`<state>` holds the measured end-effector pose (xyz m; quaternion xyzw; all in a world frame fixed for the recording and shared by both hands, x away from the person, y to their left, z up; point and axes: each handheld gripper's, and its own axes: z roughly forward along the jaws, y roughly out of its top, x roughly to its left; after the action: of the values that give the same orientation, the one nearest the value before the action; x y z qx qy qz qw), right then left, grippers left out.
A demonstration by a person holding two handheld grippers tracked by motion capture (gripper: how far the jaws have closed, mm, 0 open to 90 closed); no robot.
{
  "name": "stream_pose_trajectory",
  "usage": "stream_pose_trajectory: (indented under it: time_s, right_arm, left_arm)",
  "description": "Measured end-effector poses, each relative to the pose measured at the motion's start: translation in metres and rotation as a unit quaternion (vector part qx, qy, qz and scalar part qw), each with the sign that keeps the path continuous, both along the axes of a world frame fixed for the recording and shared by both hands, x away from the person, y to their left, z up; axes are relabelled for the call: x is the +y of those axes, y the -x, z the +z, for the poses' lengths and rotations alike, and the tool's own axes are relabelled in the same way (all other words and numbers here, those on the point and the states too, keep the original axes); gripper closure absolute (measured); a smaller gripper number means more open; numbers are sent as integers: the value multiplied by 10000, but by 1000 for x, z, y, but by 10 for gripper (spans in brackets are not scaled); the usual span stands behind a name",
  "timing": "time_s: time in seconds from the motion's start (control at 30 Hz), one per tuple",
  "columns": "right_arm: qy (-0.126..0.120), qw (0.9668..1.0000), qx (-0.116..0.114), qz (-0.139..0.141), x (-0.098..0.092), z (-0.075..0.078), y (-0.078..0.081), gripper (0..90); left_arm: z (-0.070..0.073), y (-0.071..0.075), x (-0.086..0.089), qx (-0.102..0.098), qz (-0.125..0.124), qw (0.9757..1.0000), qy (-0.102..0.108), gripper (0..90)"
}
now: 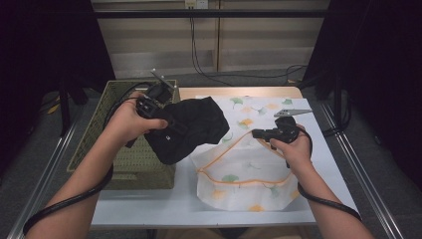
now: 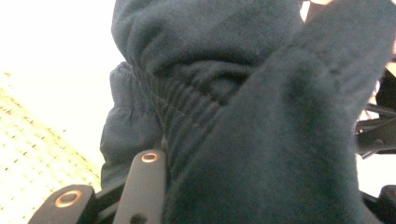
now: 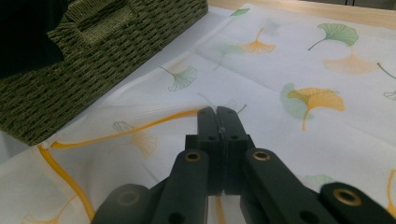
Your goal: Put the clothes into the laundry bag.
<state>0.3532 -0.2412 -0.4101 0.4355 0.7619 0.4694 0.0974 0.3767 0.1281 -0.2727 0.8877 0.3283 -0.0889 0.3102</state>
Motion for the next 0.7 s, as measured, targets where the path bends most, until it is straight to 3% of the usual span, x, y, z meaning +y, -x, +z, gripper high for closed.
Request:
stream_pose_trajectory:
  time_s: [0.07,0.13,0.3,0.33,0.37,0.6,0.67,0.7]
  right_arm:
    - [9,10000,-9,-19,0,1,0,900]
    - [7,10000,36,-79,0,2,0,900]
    - [-7,10000,-60,-64,0,5,-1,900]
    - [-21,10000,-48,-52,0,5,-1,900]
    - [-3,10000,-66,-43,0,6,-1,900]
    - [-6,9999,-70,-78,-3,8,-1,900]
    - [0,10000,-55,-81,-4,8,-1,900]
    - [10,9999,-56,-87,-4,8,-1,900]
  left_arm:
    - [0,0,-2,-13,-243,9997,-66,634]
    - [-1,3,-8,4,-334,9994,-2,634]
    - [-5,6,-17,12,-469,9989,21,634]
    - [-6,8,-21,35,-369,9993,92,634]
    - [-6,8,-21,11,-525,9986,17,634]
    - [-11,16,-34,17,-705,9975,110,634]
    - [-13,20,-40,83,-533,9984,194,634]
    - [-14,18,-40,66,-748,9971,77,633]
